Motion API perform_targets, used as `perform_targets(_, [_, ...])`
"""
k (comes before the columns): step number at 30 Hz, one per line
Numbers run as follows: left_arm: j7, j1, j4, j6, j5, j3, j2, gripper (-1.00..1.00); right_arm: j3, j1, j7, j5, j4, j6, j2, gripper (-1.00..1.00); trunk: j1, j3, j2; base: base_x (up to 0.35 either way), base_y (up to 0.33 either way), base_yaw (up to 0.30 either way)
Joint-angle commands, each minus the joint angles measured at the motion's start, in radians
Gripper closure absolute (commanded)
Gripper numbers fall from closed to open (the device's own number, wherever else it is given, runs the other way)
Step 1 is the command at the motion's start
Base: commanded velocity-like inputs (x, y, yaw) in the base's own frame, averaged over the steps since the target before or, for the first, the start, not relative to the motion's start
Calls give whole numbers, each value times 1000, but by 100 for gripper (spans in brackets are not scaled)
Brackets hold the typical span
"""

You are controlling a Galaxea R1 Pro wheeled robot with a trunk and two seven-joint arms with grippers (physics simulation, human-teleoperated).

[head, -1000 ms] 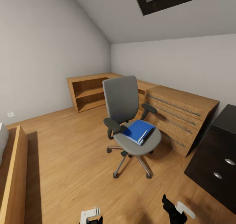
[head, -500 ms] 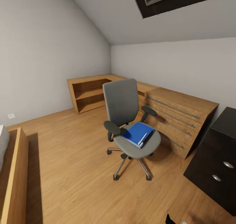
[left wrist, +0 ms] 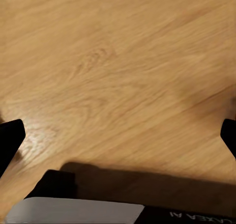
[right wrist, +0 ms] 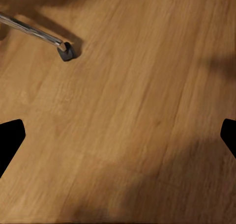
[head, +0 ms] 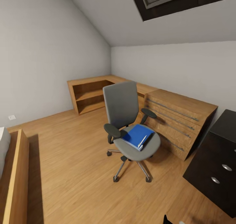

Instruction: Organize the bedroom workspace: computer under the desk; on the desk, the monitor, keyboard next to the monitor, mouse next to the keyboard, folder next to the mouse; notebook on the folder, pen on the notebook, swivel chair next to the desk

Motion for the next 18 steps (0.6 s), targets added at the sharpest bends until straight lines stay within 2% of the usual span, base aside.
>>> perform_targets(1, [7, 0, 15, -8, 10, -5, 4, -100, 4, -1, 1, 7, 1, -6, 3, -100, -4, 3, 7, 0, 0, 0])
perform_targets(7, [6, -2, 59, -18, 10, -5, 13, -100, 14, -1, -1, 21, 2, -10, 10, -100, -27, 21, 49, 0, 0, 0])
perform_targets(18, [8, -2, 69, -21, 10, -6, 12, -100, 18, -1, -1, 52, 2, -33, 17, -100, -69, 56, 126, 0, 0, 0])
